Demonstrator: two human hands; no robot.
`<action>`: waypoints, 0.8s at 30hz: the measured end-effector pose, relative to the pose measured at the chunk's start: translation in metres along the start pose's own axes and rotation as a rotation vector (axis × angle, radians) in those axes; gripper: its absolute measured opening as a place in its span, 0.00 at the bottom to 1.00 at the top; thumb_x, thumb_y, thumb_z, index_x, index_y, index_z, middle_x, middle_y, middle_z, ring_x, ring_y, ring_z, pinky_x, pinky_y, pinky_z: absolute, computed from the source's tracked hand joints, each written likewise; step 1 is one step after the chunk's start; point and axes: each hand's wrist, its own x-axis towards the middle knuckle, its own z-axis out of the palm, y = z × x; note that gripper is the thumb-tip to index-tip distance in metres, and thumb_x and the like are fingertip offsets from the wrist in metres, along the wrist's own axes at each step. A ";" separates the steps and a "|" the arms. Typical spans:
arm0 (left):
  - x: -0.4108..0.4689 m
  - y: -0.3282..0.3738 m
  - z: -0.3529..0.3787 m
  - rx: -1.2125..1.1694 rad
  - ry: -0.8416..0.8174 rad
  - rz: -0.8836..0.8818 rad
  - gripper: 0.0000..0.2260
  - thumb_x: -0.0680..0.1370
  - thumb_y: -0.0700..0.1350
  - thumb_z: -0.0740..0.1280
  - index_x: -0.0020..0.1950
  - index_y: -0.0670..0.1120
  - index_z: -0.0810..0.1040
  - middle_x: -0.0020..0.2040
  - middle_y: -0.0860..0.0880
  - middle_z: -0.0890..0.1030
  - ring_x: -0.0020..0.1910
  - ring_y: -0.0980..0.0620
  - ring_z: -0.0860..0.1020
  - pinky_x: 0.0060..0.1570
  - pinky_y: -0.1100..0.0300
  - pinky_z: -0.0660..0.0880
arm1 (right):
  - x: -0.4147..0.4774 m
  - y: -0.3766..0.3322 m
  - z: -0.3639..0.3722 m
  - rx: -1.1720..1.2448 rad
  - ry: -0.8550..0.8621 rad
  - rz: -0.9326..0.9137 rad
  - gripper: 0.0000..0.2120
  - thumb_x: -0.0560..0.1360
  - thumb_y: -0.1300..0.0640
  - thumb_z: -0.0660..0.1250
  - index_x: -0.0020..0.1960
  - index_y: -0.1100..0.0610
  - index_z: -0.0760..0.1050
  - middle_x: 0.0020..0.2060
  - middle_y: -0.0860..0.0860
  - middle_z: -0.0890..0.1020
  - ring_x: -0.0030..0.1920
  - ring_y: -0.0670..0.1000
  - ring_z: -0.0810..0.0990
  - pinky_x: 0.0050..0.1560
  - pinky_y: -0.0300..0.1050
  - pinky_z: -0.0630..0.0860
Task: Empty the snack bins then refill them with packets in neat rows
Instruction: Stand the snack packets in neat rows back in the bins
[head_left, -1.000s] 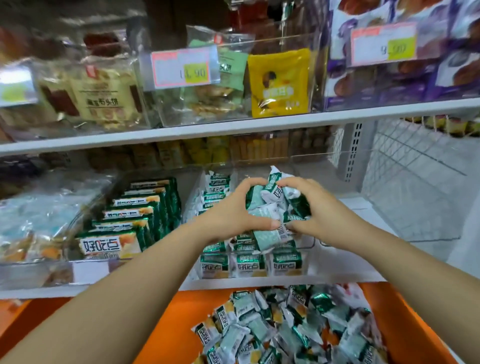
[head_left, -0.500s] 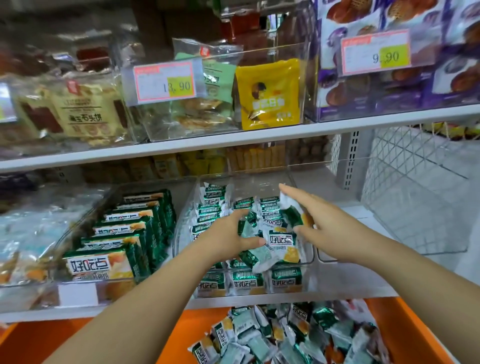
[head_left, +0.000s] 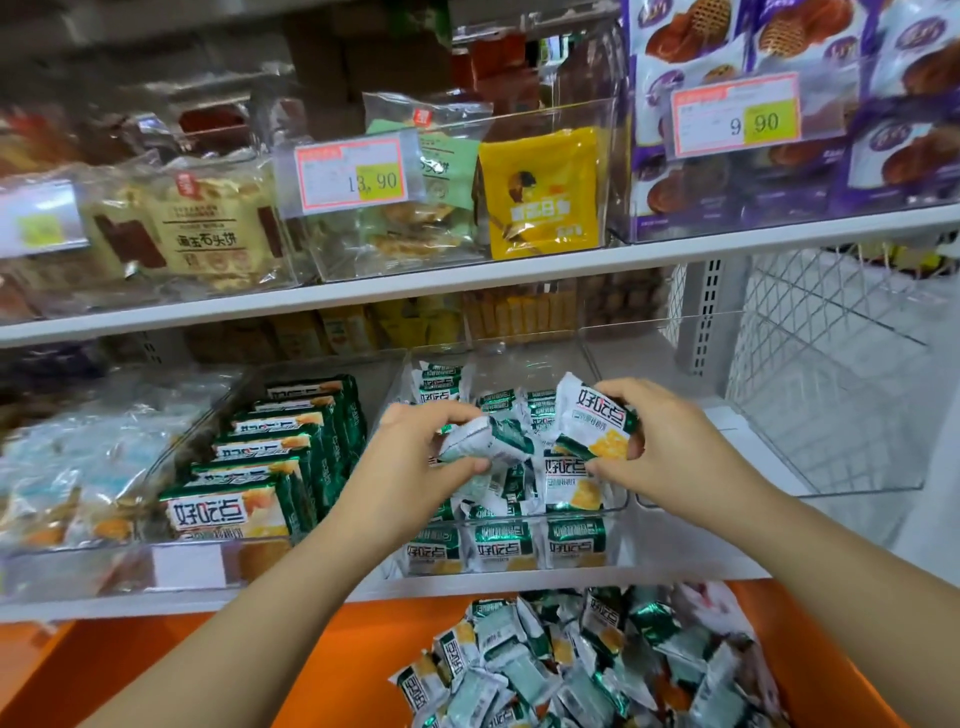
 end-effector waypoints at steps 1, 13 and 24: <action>-0.005 -0.002 -0.002 -0.008 0.037 -0.004 0.16 0.73 0.50 0.72 0.54 0.64 0.70 0.47 0.65 0.67 0.45 0.67 0.69 0.42 0.75 0.64 | -0.001 -0.001 0.001 0.036 0.014 -0.010 0.27 0.68 0.56 0.76 0.63 0.48 0.69 0.48 0.43 0.74 0.37 0.37 0.70 0.34 0.30 0.62; -0.024 -0.023 -0.008 -0.642 -0.008 -0.185 0.12 0.74 0.37 0.69 0.56 0.47 0.77 0.53 0.45 0.81 0.44 0.50 0.84 0.47 0.60 0.80 | -0.005 -0.015 0.011 0.302 -0.018 -0.033 0.29 0.68 0.59 0.76 0.59 0.38 0.66 0.54 0.47 0.77 0.50 0.47 0.78 0.47 0.42 0.76; -0.026 -0.025 0.008 -0.453 0.012 -0.127 0.10 0.77 0.42 0.68 0.50 0.57 0.76 0.50 0.53 0.78 0.37 0.53 0.73 0.47 0.55 0.74 | -0.008 -0.025 0.005 0.838 -0.146 0.179 0.10 0.79 0.55 0.61 0.57 0.45 0.76 0.38 0.43 0.80 0.35 0.39 0.80 0.35 0.34 0.76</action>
